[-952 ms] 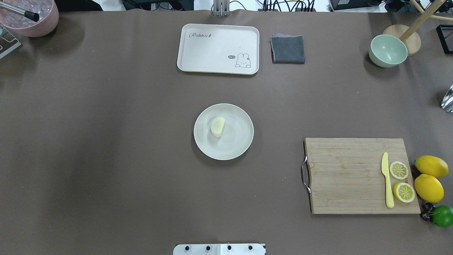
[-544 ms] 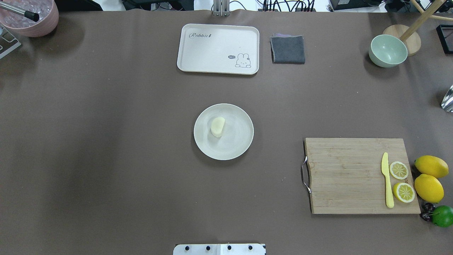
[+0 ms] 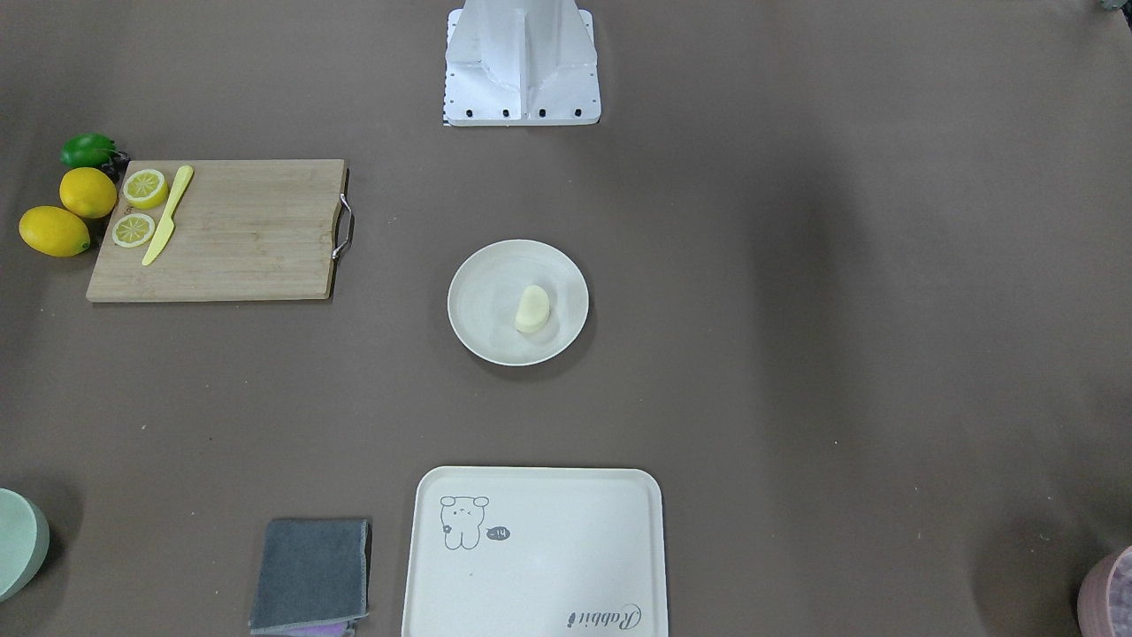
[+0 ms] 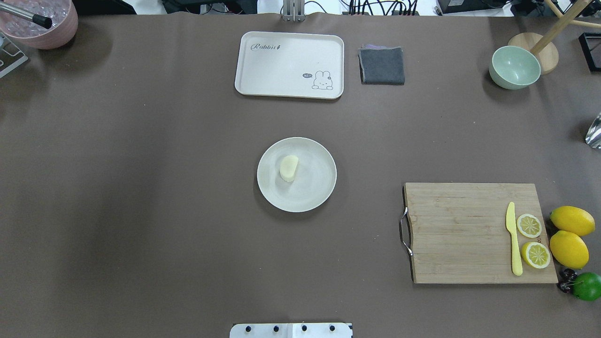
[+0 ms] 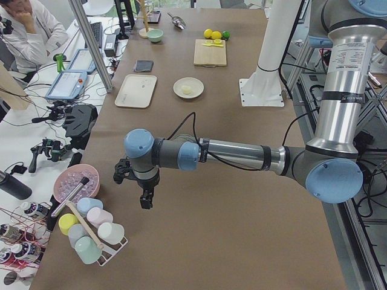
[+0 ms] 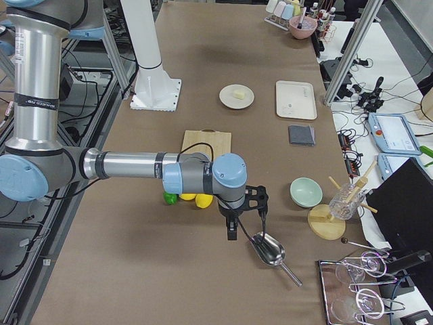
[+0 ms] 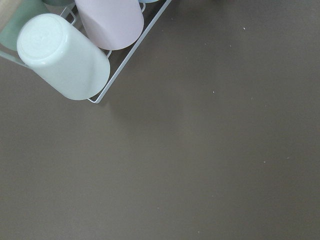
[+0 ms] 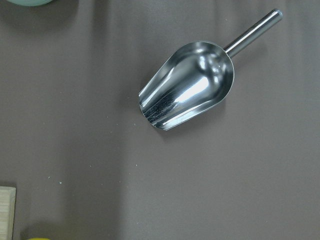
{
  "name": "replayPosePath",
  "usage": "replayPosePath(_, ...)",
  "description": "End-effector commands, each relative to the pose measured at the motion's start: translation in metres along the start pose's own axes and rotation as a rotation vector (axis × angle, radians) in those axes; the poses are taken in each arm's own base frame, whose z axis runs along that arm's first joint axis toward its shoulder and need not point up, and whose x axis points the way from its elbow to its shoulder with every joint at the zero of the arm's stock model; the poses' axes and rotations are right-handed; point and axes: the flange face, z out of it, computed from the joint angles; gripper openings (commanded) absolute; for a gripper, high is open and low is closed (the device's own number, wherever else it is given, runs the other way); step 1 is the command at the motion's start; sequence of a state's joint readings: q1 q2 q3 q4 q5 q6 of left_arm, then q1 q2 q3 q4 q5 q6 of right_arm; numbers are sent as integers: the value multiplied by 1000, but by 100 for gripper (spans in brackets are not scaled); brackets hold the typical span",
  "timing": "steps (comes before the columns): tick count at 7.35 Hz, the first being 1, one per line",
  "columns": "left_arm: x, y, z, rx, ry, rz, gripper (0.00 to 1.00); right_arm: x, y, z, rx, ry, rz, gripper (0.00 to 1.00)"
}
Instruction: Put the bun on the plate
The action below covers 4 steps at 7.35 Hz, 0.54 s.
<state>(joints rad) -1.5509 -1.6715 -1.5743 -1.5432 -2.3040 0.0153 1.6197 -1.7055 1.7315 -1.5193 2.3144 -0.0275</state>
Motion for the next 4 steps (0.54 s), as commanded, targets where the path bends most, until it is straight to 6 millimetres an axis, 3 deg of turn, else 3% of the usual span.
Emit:
replayPosePath(1, 0, 0, 0, 0, 0, 0, 98, 0, 0, 1, 6, -2, -9, 100)
replayPosePath(4, -1, 1, -1, 1, 0, -1, 98, 0, 0, 1, 5, -8, -8, 100)
